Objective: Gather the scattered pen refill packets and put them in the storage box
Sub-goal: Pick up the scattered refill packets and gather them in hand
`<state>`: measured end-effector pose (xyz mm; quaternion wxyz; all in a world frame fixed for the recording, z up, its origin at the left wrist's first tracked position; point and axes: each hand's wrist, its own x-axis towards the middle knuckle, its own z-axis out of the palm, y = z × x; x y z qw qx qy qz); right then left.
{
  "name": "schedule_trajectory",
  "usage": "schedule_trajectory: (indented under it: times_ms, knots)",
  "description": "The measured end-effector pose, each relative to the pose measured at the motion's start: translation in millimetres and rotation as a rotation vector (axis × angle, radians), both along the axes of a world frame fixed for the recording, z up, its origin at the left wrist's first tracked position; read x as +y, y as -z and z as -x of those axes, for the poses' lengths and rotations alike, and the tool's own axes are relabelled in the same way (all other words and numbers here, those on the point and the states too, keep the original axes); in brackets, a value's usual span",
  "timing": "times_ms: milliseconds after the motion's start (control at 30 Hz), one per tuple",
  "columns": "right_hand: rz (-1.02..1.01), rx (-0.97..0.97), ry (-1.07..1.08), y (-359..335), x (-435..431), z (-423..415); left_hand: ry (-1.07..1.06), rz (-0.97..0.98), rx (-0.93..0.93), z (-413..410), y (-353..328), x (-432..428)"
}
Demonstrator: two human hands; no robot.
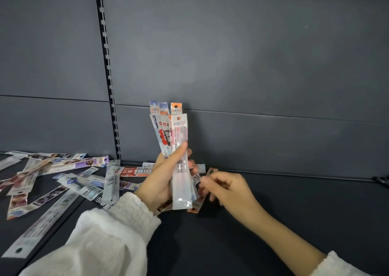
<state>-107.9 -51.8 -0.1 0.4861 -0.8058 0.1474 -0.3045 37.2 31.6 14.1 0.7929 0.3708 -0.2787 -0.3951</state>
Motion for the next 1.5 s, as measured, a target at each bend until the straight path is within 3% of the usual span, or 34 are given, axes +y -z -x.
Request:
schedule_trajectory:
  times_ms: [167,267,467,600,833,933,1000,1100,1500]
  knots:
    - [0.223,0.260,0.230,12.6,-32.1,6.1,-0.032,-0.061,-0.160,-33.6,-1.3,30.2]
    - [0.316,0.479,0.306,20.8,-38.4,-3.0,0.016,0.018,-0.089,-50.0,7.8,47.0]
    - [0.409,0.666,0.358,15.2,-26.9,-32.4,0.050,0.081,0.009,-71.8,10.1,60.3]
    - [0.435,0.615,0.259,11.5,-25.0,-35.3,0.219,0.087,0.022,-73.9,16.2,62.6]
    - [0.757,0.775,0.127,-5.9,-22.5,-12.7,0.264,0.063,0.011,-82.5,11.9,78.3]
    - [0.729,0.717,0.118,-4.0,-19.7,-11.4,0.199,0.025,-0.029,-87.9,15.1,84.7]
    - [0.601,0.677,0.064,-2.4,-16.6,-8.9,0.187,0.000,-0.033,-91.1,18.0,87.9]
    - [0.472,0.761,-0.003,-7.2,-11.9,-1.0,0.183,-0.022,-0.015,-93.5,20.3,88.4]
    - [0.576,0.478,0.121,5.2,-13.4,-12.3,0.132,-0.019,-0.024,-98.1,19.3,89.3]
